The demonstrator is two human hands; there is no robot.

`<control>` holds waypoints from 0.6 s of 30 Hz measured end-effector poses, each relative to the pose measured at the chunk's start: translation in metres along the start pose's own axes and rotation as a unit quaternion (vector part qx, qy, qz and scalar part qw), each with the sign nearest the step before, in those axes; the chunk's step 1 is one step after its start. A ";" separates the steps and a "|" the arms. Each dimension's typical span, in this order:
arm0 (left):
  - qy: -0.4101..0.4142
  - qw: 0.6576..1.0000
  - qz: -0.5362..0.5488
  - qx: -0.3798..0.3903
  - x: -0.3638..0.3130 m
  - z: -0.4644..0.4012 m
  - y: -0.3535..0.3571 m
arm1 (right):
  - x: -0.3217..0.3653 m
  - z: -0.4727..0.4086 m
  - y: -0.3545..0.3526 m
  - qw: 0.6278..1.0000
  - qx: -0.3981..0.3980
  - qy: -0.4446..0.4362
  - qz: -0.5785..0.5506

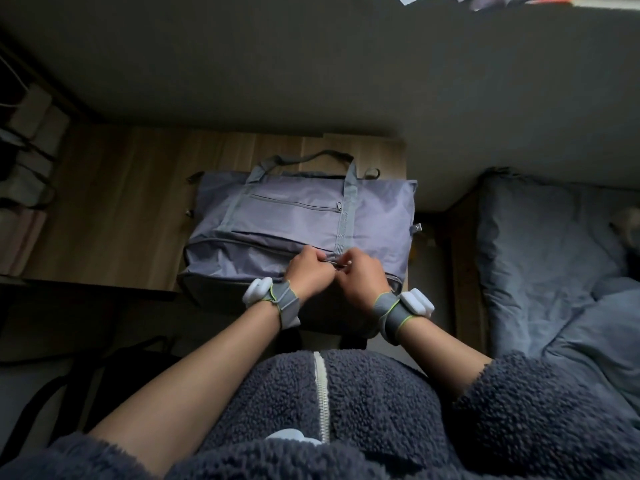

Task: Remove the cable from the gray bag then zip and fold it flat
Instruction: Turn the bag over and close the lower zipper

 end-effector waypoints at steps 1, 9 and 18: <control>-0.004 1.000 0.014 0.009 0.001 -0.003 -0.001 | 0.000 0.000 0.001 1.000 0.002 0.001 -0.001; -0.011 0.981 0.148 0.121 0.003 -0.014 0.010 | 0.003 0.000 0.004 0.998 0.010 -0.026 0.057; 0.218 0.958 -0.177 -0.056 0.006 -0.008 -0.016 | -0.001 -0.008 0.003 0.994 0.010 0.026 0.104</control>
Point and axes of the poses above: each hand's wrist, its own z-axis away from the middle knuckle, its own y-axis out of the palm, x = y × z, the point moved 2 cm from there along -z, towards the middle knuckle, and after that the axes turned 10 degrees about -y, right-handed, at the moved point
